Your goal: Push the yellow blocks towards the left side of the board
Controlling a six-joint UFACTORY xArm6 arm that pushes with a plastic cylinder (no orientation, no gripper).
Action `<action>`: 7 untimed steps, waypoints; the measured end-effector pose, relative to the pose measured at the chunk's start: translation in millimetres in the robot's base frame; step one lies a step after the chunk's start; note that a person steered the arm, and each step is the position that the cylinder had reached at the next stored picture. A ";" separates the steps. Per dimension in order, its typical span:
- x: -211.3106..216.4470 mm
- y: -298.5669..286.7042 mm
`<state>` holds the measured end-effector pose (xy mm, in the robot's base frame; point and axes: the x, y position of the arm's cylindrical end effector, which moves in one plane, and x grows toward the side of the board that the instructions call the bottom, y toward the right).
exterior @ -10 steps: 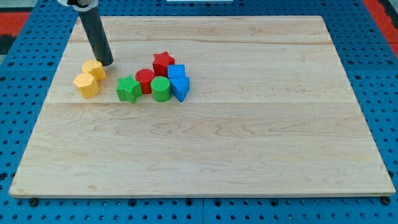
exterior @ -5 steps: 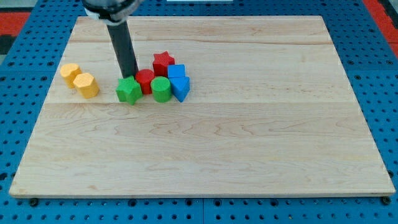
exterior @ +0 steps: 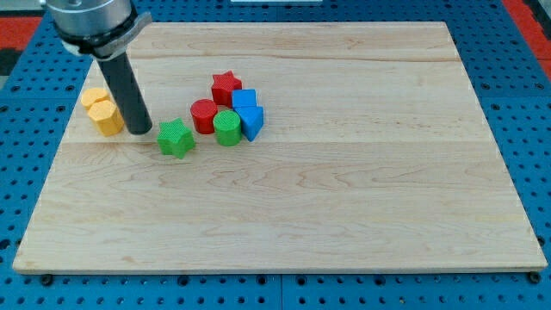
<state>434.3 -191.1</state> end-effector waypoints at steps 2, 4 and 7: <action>-5.2 -28.4; -30.5 6.9; -144.6 102.9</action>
